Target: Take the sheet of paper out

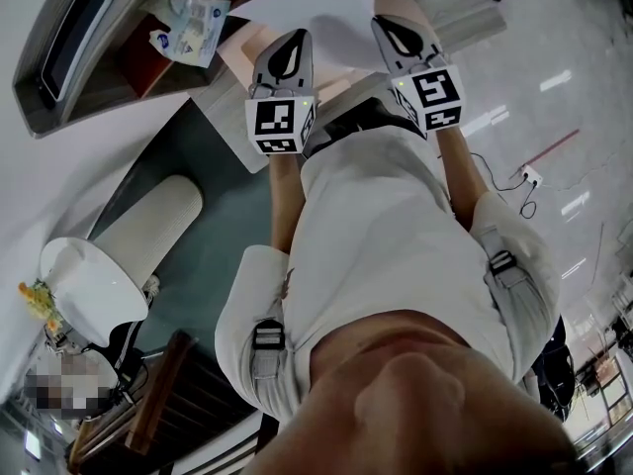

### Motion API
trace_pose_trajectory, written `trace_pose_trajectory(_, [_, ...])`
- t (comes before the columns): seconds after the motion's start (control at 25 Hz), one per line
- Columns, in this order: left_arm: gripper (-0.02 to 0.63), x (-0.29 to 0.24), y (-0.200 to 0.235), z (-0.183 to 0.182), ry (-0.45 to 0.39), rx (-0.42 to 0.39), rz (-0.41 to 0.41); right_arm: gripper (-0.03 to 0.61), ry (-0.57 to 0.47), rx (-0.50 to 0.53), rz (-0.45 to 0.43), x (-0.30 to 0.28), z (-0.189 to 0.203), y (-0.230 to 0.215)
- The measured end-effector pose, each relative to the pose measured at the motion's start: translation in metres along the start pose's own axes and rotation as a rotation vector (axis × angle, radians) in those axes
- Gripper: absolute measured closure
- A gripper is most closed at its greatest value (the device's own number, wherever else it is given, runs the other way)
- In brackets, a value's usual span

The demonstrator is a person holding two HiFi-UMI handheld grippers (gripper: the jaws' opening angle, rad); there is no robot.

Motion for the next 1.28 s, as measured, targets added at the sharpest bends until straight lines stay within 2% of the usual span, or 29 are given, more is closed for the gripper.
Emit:
trace_pose_trajectory(0.6, [0.591, 0.028, 0.012, -0.058, -0.085, -0.048, -0.059, 0.558, -0.138, 0.032, -0.063, 0.018, -0.060, 0.020])
trace_pose_trajectory(1.28, [0.591, 0.028, 0.017, -0.066, -0.103, -0.061, -0.060, 0.558, -0.151, 0.042, -0.075, 0.016, -0.067, 0.021])
Point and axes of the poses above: the fingertips, and each gripper's own axes: x backward along the fingers, y to its left, z out of its underside, the point moved 2 cm from there along x, backward along the fingers, and after that the axes turned 9 degrees about -x, right-handed, at the moved point
